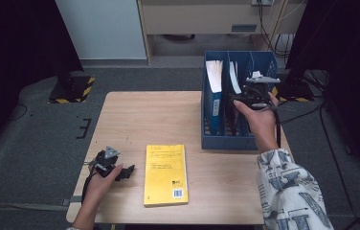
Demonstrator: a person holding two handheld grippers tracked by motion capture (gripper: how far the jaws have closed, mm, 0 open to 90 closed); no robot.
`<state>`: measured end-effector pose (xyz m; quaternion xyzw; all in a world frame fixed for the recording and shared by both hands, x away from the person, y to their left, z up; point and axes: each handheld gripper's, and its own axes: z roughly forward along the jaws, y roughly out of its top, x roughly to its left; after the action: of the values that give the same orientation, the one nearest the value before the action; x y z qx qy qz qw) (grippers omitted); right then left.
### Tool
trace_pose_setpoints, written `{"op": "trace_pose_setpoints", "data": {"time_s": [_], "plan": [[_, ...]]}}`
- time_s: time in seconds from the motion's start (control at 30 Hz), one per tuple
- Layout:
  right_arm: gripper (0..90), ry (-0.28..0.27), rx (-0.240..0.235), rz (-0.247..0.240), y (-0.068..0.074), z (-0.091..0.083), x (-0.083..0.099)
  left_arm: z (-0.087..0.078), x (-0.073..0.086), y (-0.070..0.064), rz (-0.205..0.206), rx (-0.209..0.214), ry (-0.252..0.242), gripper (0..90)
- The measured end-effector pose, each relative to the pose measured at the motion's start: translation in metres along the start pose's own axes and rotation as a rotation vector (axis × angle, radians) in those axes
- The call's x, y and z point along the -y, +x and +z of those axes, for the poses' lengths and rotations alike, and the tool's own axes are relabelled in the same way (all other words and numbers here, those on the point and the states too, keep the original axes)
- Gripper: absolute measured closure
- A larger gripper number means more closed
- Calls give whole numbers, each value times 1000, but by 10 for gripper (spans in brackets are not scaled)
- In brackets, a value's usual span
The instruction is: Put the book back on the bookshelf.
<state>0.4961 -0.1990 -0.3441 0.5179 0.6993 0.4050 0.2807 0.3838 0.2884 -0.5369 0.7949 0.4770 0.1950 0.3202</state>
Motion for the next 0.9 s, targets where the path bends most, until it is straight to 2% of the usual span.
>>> {"op": "trace_pose_setpoints", "data": {"time_s": [0.17,0.43,0.9], "plan": [[204,16,-26,-6,4,-3,11,0,0,0,0,0,0,0],[188,29,-56,5,5,-7,19,0,0,0,0,0,0,0],[152,59,-92,22,9,-15,43,0,0,-1,-4,-1,-2,0]]}}
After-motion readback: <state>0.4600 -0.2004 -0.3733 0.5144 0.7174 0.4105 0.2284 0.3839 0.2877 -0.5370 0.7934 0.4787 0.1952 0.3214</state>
